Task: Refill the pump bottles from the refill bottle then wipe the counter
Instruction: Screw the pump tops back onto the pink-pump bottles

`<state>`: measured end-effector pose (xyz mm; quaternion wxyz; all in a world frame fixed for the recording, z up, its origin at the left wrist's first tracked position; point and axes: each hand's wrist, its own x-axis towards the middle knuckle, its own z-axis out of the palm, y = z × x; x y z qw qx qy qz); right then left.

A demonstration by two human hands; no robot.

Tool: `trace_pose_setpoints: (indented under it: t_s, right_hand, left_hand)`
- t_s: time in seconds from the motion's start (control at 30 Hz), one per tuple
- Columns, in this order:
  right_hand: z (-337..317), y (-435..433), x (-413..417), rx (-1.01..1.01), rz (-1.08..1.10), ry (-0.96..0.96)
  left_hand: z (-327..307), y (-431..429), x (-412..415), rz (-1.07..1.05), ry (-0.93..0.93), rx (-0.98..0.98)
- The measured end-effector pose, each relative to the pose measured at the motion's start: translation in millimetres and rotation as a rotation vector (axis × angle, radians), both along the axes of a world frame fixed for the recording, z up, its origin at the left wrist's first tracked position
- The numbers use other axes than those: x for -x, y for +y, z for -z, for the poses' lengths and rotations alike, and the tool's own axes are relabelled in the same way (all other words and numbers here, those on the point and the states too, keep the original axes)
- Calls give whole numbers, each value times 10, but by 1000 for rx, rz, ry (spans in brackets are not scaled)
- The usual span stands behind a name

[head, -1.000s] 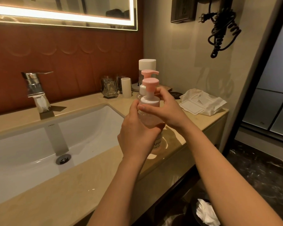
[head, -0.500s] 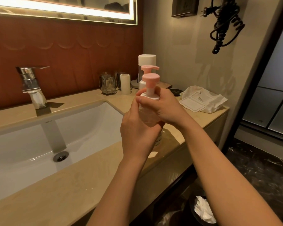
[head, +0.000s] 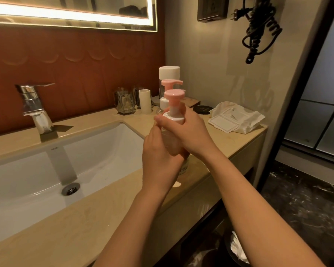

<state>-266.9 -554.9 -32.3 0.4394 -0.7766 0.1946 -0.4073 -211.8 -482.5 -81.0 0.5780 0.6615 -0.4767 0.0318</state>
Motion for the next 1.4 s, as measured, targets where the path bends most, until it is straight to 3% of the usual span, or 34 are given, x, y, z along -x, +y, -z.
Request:
trace_pose_setpoints:
  t_s: [0.23,0.37,0.47,0.8,1.4]
  right_hand:
    - [198,-144,208,-52,-24,-4]
    - [165,-221,291,-12,18,-2]
    - [174,-304,338,0,41,4]
    - [233,-722,274,-43,188,-2]
    - [160,-1455,-407,-107,153,63]
  left_hand:
    - [-60,-6,-54,147,-89,-174]
    - [-150,-22,-90,355,-16,-258]
    - [-224,-67,-109,446,51,-208]
    - [-277,-427,-359,90,16,-107]
    - [-267,-1168,-1268,71,-97,-166]
